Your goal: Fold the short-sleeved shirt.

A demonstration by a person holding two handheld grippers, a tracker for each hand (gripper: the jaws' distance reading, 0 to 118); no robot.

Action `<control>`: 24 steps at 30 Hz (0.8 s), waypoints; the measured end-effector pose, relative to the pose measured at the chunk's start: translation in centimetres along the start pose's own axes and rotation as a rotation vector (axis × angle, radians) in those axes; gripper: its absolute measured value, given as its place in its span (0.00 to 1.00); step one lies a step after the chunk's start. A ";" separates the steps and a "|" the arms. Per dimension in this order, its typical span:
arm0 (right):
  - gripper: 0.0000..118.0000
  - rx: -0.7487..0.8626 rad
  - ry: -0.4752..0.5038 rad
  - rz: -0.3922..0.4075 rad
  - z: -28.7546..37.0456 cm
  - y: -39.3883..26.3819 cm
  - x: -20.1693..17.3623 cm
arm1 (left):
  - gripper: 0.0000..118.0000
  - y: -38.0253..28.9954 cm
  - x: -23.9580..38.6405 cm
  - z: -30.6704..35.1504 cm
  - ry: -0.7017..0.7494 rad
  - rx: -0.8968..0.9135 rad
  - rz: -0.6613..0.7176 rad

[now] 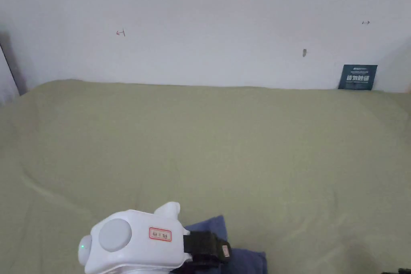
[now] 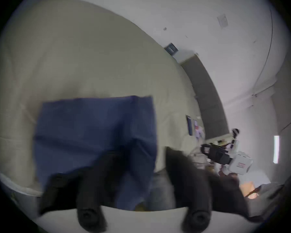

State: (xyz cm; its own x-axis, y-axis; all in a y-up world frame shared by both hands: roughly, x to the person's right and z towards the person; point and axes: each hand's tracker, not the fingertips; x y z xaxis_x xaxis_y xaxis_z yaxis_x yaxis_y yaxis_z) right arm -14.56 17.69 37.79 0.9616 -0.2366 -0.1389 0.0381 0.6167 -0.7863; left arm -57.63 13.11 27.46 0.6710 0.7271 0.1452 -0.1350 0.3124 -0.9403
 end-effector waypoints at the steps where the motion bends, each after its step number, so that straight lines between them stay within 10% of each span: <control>1: 0.00 -0.004 -0.006 -0.002 -0.1 -0.1 0.1 | 0.88 -0.1 -0.2 -0.7 -0.057 -0.011 0.021; 9: 0.00 -0.016 0.005 0.003 -0.9 0.2 -0.8 | 0.73 -1.3 -3.4 -0.3 -0.019 0.048 0.077; 13: 0.00 -0.028 0.016 0.010 -1.8 0.4 -1.6 | 0.07 -3.0 -4.8 -2.7 0.035 -0.023 0.060; 24: 0.00 -0.087 0.081 0.095 -5.1 0.6 -5.5 | 0.00 -6.3 -6.0 -7.5 -0.028 0.044 0.078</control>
State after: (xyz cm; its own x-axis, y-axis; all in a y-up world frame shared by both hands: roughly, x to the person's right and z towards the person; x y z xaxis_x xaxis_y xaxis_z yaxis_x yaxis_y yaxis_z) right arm -21.24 15.50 35.01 0.9347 -0.2421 -0.2602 -0.0791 0.5721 -0.8163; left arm -55.35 2.17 30.24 0.6368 0.7668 0.0811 -0.2187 0.2804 -0.9346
